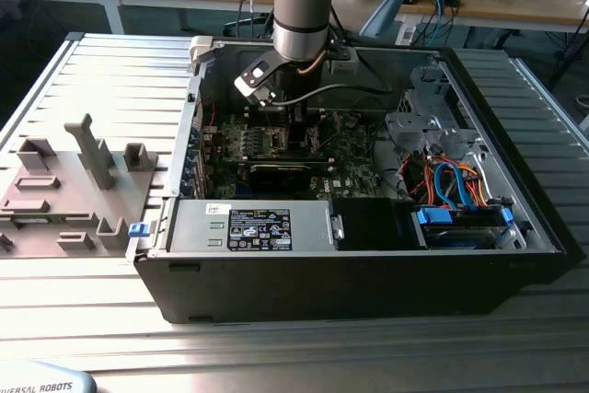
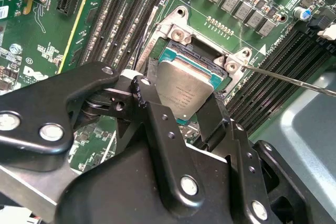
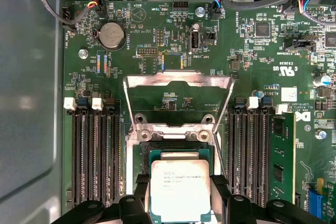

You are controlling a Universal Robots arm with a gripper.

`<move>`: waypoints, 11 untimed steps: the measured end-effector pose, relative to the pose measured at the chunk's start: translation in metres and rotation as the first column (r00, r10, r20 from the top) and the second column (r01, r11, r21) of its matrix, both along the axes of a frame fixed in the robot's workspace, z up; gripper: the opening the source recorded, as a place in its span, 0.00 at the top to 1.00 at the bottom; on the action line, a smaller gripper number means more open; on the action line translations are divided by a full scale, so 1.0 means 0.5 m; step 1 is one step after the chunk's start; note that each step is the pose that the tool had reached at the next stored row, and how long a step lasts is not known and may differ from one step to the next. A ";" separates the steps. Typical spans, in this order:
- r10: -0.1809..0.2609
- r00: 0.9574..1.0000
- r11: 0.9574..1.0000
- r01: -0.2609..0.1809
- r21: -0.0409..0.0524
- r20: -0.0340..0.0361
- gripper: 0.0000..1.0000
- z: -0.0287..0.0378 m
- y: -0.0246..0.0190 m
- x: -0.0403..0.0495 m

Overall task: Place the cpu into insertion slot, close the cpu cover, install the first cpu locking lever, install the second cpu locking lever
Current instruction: 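Place the cpu into insertion slot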

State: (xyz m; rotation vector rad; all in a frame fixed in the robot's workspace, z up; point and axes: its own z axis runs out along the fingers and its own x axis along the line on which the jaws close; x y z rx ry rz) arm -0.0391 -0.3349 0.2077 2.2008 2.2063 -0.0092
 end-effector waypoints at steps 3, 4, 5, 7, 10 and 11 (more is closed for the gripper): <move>0.000 1.000 1.000 0.000 0.000 0.000 0.46 -0.002 0.0000 0.000; 0.000 1.000 1.000 0.000 0.000 0.000 0.46 -0.002 0.0000 0.000; 0.000 1.000 1.000 0.000 0.000 0.000 0.46 -0.002 0.0000 0.000; 0.000 1.000 1.000 0.000 0.000 0.000 0.46 -0.003 0.0000 0.000; 0.000 1.000 1.000 0.000 0.000 0.000 0.46 -0.005 0.0000 0.000; 0.000 1.000 1.000 0.000 0.000 0.000 0.46 -0.005 0.0000 0.000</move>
